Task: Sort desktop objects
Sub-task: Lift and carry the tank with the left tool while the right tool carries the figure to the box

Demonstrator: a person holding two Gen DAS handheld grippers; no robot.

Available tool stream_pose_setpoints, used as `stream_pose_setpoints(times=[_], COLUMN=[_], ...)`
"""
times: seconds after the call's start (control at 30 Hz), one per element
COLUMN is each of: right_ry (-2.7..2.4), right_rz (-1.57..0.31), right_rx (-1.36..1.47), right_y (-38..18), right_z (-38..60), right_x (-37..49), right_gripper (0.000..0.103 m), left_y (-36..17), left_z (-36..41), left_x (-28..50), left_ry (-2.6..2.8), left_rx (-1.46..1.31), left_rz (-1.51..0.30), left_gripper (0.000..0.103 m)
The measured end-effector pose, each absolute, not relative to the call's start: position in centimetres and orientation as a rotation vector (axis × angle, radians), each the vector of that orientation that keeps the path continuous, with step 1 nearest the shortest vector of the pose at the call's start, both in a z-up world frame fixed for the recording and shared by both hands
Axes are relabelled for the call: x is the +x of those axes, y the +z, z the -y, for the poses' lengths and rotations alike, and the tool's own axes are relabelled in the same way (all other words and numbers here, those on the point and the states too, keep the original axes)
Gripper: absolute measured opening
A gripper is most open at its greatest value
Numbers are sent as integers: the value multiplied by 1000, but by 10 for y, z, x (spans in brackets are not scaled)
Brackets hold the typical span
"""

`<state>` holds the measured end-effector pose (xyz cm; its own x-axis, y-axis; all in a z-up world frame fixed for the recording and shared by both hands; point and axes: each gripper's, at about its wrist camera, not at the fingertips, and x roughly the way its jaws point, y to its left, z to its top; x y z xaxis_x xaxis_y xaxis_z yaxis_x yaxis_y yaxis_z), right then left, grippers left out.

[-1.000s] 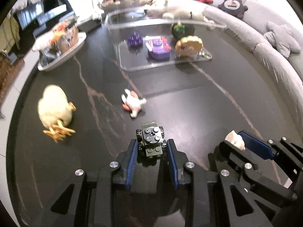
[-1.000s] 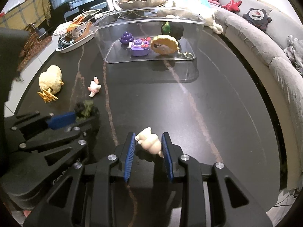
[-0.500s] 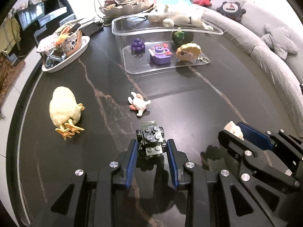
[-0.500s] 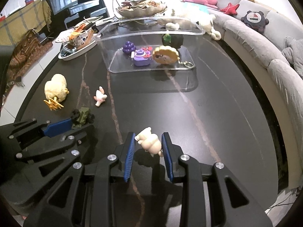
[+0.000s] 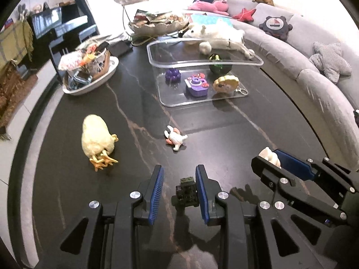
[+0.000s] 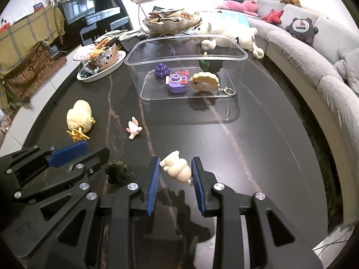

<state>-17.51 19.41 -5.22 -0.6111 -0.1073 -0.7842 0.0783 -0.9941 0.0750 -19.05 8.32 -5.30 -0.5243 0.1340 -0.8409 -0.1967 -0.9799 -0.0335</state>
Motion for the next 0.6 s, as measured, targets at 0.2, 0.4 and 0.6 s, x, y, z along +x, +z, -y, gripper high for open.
stream_pose_setpoints(times=[0.2,0.4,0.6], right_ry=[-2705,-2682,-2687], right_rz=[46,44,52], right_rx=[1372,1371,1376], right_y=[-66,-72,-75], right_z=[-192,-191,-198], right_x=[-177,-176,-171], right_gripper=[26,26,26], left_y=[-73,-81,-86], left_z=[-71,-63,-68], left_x=[-203,-206,-205], left_ry=[2461,2401,2379], left_rx=[-1543,-1553,-1550], left_rz=[6,56,84], left_gripper=[33,42,46])
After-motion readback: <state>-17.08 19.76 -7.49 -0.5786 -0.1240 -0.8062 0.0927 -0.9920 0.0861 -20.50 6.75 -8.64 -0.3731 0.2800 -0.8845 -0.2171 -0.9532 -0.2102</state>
